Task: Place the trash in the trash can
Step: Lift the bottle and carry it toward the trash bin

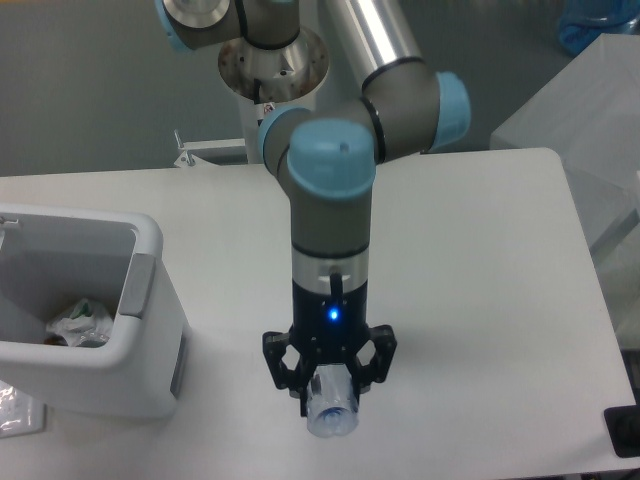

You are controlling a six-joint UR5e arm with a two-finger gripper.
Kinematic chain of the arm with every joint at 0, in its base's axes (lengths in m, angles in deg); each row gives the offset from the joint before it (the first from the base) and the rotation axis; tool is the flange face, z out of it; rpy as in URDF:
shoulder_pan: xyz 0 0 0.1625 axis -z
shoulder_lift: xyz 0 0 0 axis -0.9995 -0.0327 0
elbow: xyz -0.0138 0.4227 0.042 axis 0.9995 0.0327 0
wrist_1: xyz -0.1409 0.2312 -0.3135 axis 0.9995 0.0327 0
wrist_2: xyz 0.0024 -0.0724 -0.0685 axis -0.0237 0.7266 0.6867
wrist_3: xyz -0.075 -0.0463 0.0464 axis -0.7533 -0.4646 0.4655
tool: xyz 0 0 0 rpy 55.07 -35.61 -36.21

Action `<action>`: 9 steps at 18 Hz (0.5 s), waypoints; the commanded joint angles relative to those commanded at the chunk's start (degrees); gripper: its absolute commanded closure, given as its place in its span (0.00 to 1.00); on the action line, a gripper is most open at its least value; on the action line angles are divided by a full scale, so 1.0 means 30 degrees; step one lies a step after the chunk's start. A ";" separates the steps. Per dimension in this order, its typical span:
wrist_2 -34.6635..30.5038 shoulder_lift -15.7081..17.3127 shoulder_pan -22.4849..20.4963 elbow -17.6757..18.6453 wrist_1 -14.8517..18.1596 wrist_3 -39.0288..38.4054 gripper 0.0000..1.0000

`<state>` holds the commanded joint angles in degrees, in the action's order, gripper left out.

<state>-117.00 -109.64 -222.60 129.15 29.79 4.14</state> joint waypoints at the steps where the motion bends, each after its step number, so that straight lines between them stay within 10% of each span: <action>1: 0.0206 0.0203 0.0175 -0.0264 -0.0120 -0.0323 0.40; 9: 0.0413 0.1815 0.1873 -0.0824 -0.0121 -0.0531 0.40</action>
<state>-115.76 -104.19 -216.99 126.67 29.43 2.55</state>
